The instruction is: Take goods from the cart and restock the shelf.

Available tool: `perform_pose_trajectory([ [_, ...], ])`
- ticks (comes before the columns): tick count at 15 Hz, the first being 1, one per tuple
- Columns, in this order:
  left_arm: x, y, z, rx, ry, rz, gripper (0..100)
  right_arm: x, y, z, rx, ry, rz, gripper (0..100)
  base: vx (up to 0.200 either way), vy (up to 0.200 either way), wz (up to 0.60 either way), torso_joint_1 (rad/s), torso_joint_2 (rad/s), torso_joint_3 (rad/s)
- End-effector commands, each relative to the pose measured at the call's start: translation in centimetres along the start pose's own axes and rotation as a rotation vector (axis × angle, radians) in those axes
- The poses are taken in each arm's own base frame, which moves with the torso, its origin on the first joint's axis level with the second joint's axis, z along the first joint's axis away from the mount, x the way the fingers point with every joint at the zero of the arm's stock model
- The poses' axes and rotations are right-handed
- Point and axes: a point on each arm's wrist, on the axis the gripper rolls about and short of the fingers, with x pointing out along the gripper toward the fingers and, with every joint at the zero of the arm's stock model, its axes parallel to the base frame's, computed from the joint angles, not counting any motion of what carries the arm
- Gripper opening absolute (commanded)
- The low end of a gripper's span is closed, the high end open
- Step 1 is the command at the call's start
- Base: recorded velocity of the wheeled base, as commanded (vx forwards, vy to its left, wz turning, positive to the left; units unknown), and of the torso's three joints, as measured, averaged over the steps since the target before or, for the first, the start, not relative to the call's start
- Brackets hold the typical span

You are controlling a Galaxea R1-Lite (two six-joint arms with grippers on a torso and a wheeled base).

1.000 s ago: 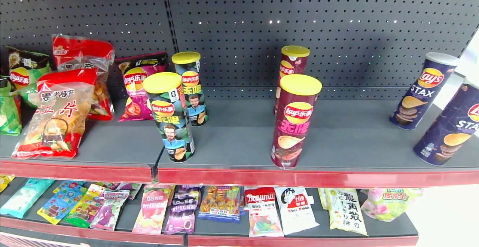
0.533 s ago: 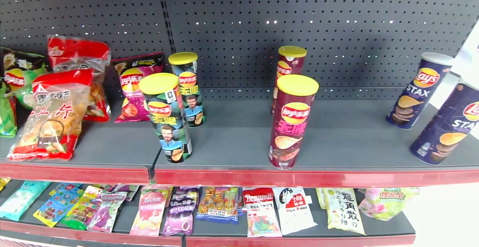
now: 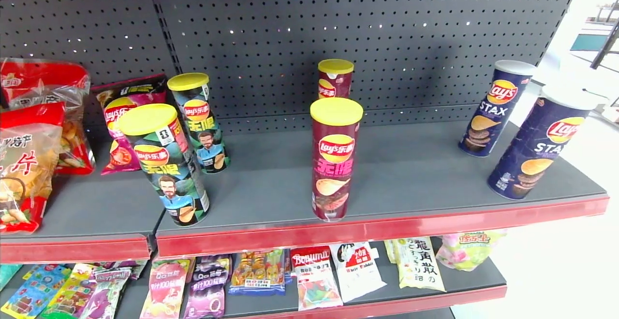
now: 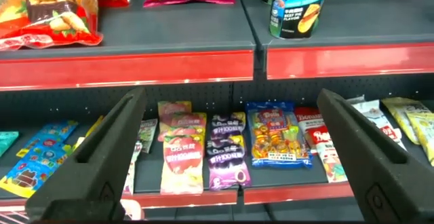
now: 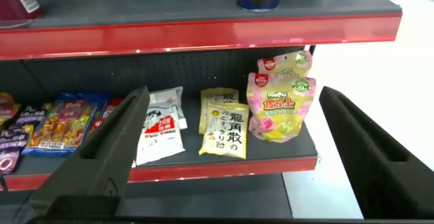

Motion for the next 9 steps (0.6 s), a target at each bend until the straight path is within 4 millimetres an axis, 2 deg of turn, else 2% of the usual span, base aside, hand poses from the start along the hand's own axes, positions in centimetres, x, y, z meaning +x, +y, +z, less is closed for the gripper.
perform_pose_trajectory([
  [1, 0.00, 0.00, 0.00, 0.000, 0.000, 0.000, 100, 0.01, 0.00, 0.00, 0.000, 0.001, 0.001, 100, 0.000, 0.000, 0.00, 0.000, 0.00, 0.000],
  [9, 0.00, 0.00, 0.00, 0.000, 0.000, 0.000, 100, 0.01, 0.00, 0.00, 0.000, 0.001, 0.001, 100, 0.000, 0.000, 0.00, 0.000, 0.00, 0.000],
])
